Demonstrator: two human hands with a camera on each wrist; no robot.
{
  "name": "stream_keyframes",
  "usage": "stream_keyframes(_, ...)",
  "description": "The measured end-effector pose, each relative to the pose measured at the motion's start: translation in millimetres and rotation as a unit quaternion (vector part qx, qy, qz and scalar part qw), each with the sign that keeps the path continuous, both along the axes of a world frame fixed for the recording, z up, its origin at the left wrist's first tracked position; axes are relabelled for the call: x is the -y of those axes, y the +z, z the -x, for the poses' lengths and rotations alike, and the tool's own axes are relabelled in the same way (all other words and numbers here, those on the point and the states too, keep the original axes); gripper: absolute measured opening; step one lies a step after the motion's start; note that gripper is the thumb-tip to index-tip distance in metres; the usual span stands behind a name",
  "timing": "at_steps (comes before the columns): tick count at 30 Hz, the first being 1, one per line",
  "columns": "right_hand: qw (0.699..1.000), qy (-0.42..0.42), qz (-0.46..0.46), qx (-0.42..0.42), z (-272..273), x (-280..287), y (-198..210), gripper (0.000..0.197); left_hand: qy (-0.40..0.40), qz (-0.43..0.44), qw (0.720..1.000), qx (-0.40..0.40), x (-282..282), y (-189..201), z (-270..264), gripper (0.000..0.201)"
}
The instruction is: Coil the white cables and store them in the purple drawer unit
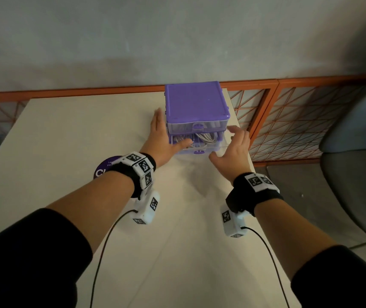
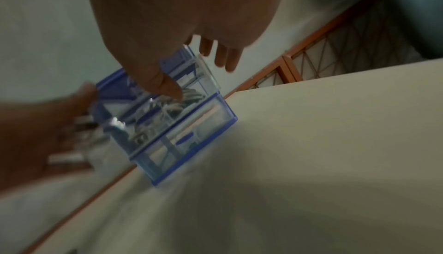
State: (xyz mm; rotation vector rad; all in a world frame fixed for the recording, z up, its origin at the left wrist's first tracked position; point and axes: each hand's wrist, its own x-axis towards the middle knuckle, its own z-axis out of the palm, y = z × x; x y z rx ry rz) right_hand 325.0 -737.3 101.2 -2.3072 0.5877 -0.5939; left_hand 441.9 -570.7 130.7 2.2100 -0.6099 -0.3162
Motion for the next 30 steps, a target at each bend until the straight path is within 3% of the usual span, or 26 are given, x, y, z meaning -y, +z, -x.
stream_keyframes(1,0.996,0.016,-0.084,-0.006,-2.8,3.8,5.4,0.084,0.004,0.029,0.999,-0.043,0.4,-5.2,-0.1,0.118)
stream_keyframes(3,0.971,0.067,-0.23,-0.006,-9.0,8.5,15.5,0.094,-0.013,0.081,0.993,-0.086,0.1,-9.2,0.9,0.105)
stream_keyframes(5,0.953,0.12,-0.277,0.011,-15.4,13.1,18.6,0.083,-0.013,0.086,0.993,-0.084,1.1,-9.7,3.3,0.091)
stream_keyframes(8,0.954,0.106,-0.28,0.012,-20.1,16.6,15.2,0.071,0.016,0.091,0.993,-0.077,2.6,-9.5,4.3,0.084)
stream_keyframes(12,0.966,0.063,-0.25,-0.002,-23.5,19.1,10.8,0.075,0.062,0.064,0.995,-0.047,4.9,-11.2,-0.3,0.08)
stream_keyframes(21,0.982,-0.013,-0.186,-0.02,-39.3,24.7,5.3,0.051,0.121,0.036,0.992,-0.001,12.1,-12.2,-8.7,0.043)
stream_keyframes(25,0.983,-0.027,-0.177,-0.033,-38.7,19.8,7.4,0.052,0.108,0.036,0.993,-0.02,11.7,-10.4,-9.7,0.045)
stream_keyframes(30,0.98,-0.008,-0.191,-0.049,-22.1,9.0,19.5,0.063,0.052,-0.006,0.998,-0.034,-0.3,-10.9,-4.1,0.07)
